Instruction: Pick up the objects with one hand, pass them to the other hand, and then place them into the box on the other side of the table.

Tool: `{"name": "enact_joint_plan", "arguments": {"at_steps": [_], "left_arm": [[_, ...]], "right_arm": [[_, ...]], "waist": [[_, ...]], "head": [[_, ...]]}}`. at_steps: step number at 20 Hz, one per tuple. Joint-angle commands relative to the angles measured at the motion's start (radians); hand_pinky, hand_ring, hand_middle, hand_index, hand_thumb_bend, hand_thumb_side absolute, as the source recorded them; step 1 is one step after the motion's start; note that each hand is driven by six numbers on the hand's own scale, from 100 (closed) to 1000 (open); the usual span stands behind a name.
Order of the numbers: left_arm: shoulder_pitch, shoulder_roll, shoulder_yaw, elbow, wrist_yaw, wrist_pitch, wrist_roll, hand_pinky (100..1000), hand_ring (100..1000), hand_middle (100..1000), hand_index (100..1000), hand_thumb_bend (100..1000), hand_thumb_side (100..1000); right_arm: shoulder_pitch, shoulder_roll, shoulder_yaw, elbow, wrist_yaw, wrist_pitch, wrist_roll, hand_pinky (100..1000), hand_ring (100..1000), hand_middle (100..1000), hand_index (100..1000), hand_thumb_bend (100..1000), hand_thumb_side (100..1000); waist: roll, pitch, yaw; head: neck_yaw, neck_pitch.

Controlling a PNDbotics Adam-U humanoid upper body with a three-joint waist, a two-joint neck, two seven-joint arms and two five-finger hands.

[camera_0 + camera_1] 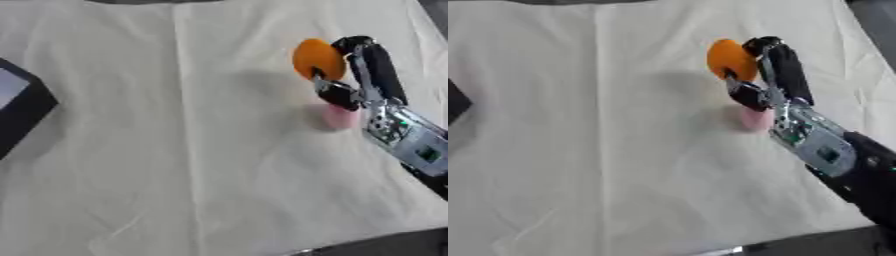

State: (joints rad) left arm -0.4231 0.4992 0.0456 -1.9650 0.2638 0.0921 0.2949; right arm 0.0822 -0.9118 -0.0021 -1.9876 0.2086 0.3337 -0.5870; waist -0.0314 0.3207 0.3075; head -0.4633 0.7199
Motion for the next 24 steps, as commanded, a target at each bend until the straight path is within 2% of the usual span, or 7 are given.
{"name": "enact_joint_plan", "arguments": {"at_steps": [1,5,12,18,24], "left_arm": [[-0.012,0.04,0.007,-0.021,0.007,-0.006,0.0,992,626,667,666,100,702],[-0.028,0.056,0.005,-0.03,0.006,-0.014,0.002,980,629,668,668,100,668],[-0.108,0.135,-0.031,-0.035,0.006,-0.027,-0.026,963,637,673,675,100,605],[-0.21,0.221,-0.095,-0.005,0.006,0.02,-0.087,953,639,680,684,100,577],[-0.307,0.259,-0.169,0.01,-0.035,0.082,-0.195,945,647,694,702,100,551]], "right_arm": [[-0.01,-0.025,-0.005,-0.012,-0.005,-0.051,-0.014,689,695,485,597,120,100],[-0.02,-0.025,0.005,-0.012,-0.007,-0.098,-0.019,686,697,487,598,100,100],[-0.052,-0.016,0.041,-0.012,-0.047,-0.183,-0.031,682,698,494,601,100,100],[-0.078,-0.013,0.072,-0.012,-0.131,-0.244,-0.048,678,700,498,603,100,100],[-0.089,-0.006,0.094,-0.012,-0.17,-0.237,-0.032,675,700,499,603,100,100]], "waist": [[0.014,-0.046,-0.002],[0.015,-0.053,0.0],[0.023,-0.071,0.005],[0.033,-0.082,0.013],[0.04,-0.084,0.026]], "head": [[0.01,0.004],[0.023,0.011],[0.041,0.024],[0.048,0.03],[0.039,0.03]]}}
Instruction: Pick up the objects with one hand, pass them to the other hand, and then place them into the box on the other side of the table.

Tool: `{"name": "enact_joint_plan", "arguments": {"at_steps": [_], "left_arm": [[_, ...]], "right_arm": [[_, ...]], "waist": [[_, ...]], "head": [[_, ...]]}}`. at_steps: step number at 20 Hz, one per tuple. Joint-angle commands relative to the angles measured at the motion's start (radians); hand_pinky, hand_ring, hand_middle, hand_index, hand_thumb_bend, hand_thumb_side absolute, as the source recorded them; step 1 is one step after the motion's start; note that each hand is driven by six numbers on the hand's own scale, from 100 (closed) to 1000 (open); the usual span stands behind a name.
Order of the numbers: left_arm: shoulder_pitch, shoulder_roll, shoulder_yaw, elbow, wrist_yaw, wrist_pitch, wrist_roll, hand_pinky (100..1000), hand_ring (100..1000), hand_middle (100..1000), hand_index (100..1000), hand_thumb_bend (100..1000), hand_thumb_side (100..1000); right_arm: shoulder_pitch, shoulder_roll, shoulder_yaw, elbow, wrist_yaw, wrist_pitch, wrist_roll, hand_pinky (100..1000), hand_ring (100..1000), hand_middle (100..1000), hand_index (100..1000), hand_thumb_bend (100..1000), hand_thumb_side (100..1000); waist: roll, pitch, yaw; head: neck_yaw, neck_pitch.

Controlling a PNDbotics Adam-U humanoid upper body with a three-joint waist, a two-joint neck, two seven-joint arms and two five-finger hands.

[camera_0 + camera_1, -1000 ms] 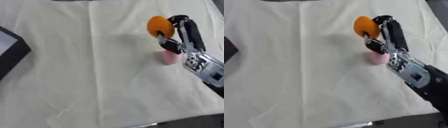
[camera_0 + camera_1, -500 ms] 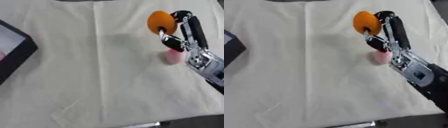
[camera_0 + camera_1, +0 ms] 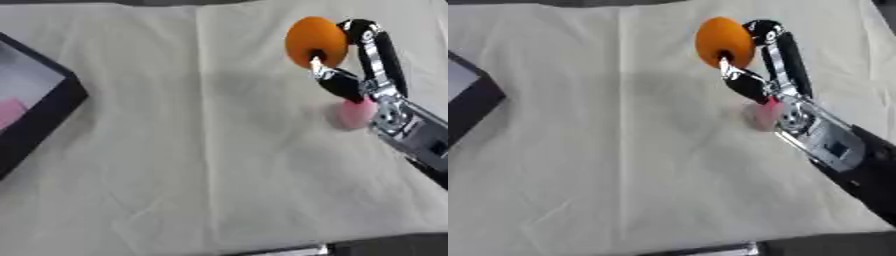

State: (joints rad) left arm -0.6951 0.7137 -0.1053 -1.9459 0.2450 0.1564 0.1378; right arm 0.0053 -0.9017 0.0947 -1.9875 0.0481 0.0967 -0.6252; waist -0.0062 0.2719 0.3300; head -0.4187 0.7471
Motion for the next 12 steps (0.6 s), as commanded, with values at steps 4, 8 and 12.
{"name": "enact_joint_plan", "arguments": {"at_steps": [4,8,12], "left_arm": [[-0.112,0.03,-0.08,-0.023,-0.041,0.051,-0.113,941,654,700,710,100,542],[-0.174,0.021,-0.163,-0.005,-0.075,0.079,-0.195,939,663,712,742,100,543],[-0.224,0.003,-0.24,0.038,-0.124,0.104,-0.282,940,675,724,761,105,552]], "right_arm": [[-0.027,-0.013,0.013,-0.012,-0.013,-0.018,0.016,674,701,499,601,100,100],[-0.039,-0.008,0.026,-0.012,-0.015,-0.044,0.017,673,701,498,598,100,100],[-0.055,0.0,0.04,-0.012,-0.003,-0.071,0.014,674,700,498,597,100,100]], "waist": [[0.018,-0.037,0.016],[0.022,-0.038,0.021],[0.025,-0.039,0.023]], "head": [[-0.009,0.003],[-0.009,0.0],[-0.003,0.005]]}}
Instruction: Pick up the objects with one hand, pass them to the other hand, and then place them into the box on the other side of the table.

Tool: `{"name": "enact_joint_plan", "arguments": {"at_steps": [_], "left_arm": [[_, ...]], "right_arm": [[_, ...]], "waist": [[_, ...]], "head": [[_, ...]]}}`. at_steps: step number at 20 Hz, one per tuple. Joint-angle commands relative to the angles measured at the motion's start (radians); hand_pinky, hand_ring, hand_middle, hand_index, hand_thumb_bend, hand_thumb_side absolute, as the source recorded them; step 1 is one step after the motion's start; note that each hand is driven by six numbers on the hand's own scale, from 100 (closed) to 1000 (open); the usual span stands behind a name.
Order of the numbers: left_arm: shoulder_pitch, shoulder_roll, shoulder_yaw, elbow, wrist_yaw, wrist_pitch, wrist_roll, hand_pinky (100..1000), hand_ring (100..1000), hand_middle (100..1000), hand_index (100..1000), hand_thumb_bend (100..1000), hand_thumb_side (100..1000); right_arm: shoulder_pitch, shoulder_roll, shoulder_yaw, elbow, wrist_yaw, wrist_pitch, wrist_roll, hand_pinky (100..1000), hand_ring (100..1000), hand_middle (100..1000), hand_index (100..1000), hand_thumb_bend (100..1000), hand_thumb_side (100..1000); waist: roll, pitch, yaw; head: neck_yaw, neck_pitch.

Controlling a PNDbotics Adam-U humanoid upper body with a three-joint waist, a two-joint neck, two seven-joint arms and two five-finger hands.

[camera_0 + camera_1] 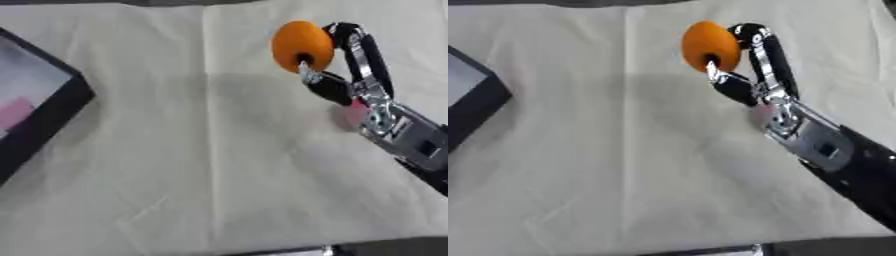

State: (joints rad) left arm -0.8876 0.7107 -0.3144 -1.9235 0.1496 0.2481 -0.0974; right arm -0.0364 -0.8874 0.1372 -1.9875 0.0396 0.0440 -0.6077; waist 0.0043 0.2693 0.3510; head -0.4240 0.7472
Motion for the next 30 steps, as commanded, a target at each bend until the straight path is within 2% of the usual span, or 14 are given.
{"name": "enact_joint_plan", "arguments": {"at_steps": [1,6,11,18,30], "left_arm": [[-0.043,0.001,-0.046,0.025,-0.041,0.018,-0.068,940,676,725,763,105,553],[-0.098,-0.043,-0.117,0.071,-0.086,0.043,-0.161,939,684,735,782,100,569],[-0.137,-0.093,-0.162,0.117,-0.13,0.055,-0.208,940,687,737,784,100,573],[-0.169,-0.144,-0.195,0.174,-0.167,0.039,-0.224,941,688,739,782,100,577],[-0.208,-0.246,-0.235,0.237,-0.195,0.02,-0.26,954,686,742,778,100,622]], "right_arm": [[-0.016,-0.012,0.001,-0.013,0.009,-0.023,-0.006,674,700,498,597,100,100],[-0.036,-0.001,0.021,-0.013,0.022,-0.047,-0.008,675,701,498,597,100,100],[-0.059,0.002,0.038,-0.013,0.027,-0.057,0.002,674,701,498,597,100,100],[-0.088,0.012,0.068,-0.013,0.036,-0.071,0.028,675,701,498,597,100,100],[-0.141,0.031,0.111,-0.013,0.047,-0.089,0.066,674,701,499,596,100,100]], "waist": [[0.015,-0.036,0.002],[0.018,-0.032,0.007],[0.02,-0.026,0.016],[0.019,-0.021,0.024],[0.015,-0.01,0.03]], "head": [[0.004,0.005],[0.018,0.009],[0.034,0.004],[0.055,-0.004],[0.06,-0.011]]}}
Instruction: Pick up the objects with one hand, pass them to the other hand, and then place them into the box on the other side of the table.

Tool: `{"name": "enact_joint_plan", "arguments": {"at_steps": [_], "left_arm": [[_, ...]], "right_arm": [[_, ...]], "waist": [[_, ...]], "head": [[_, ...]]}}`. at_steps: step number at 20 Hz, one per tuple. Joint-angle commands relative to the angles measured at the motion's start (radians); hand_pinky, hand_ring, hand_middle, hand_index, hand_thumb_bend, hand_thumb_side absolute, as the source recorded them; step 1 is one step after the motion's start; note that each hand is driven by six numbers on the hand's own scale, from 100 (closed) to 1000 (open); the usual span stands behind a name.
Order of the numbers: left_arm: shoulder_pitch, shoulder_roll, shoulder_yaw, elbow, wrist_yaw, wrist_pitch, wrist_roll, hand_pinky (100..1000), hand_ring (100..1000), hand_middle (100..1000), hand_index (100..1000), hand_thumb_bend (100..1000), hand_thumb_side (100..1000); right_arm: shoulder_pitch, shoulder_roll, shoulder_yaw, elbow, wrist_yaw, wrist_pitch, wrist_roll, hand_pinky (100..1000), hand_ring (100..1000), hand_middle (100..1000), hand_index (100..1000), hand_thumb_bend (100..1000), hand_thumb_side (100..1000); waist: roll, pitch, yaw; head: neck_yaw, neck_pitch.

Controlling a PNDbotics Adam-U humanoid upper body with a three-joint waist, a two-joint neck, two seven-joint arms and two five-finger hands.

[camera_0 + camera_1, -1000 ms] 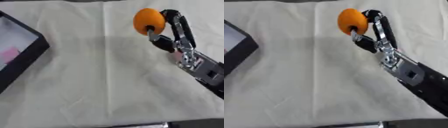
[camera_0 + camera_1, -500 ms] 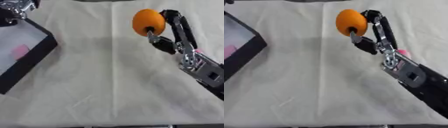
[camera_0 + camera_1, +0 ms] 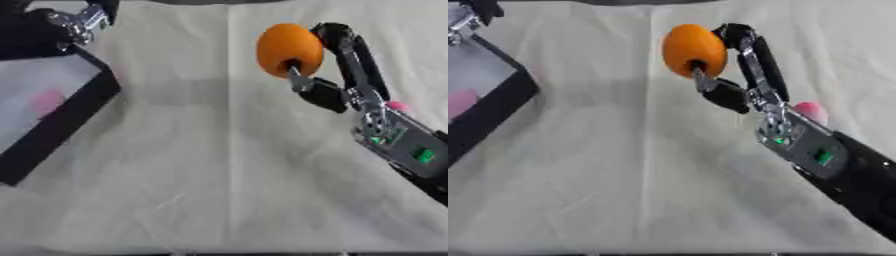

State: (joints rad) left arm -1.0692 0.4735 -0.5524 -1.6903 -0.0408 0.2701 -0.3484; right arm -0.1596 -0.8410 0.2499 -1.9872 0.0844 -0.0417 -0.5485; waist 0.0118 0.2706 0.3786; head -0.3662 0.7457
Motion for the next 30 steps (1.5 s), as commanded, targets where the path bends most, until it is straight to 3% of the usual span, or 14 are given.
{"name": "enact_joint_plan", "arguments": {"at_steps": [1,10,18,24,30], "left_arm": [[-0.03,-0.018,0.0,0.008,-0.005,-0.002,-0.013,955,686,742,778,100,625],[-0.065,-0.074,-0.034,0.044,-0.034,-0.021,-0.056,954,694,747,786,100,637],[-0.085,-0.121,-0.053,0.101,-0.082,-0.067,-0.094,956,706,757,800,145,621],[-0.086,-0.155,-0.049,0.142,-0.137,-0.122,-0.102,952,715,766,816,223,576],[-0.081,-0.184,-0.051,0.171,-0.207,-0.176,-0.09,951,727,777,840,369,566]], "right_arm": [[-0.023,-0.014,0.0,-0.013,0.0,-0.004,0.009,674,701,499,596,100,100],[-0.062,-0.01,0.014,-0.013,-0.037,0.005,0.02,671,701,499,595,100,100],[-0.086,-0.009,0.035,-0.013,-0.038,-0.027,0.048,673,702,499,595,100,100],[-0.101,-0.001,0.053,-0.013,-0.02,-0.059,0.07,676,702,499,595,100,100],[-0.115,0.01,0.071,-0.013,0.0,-0.073,0.085,666,694,493,587,100,100]], "waist": [[0.007,-0.009,0.003],[0.01,0.004,0.012],[0.008,0.014,0.02],[0.004,0.016,0.021],[0.002,0.021,0.02]], "head": [[0.001,-0.01],[-0.014,-0.015],[-0.018,-0.019],[-0.016,-0.024],[-0.016,-0.031]]}}
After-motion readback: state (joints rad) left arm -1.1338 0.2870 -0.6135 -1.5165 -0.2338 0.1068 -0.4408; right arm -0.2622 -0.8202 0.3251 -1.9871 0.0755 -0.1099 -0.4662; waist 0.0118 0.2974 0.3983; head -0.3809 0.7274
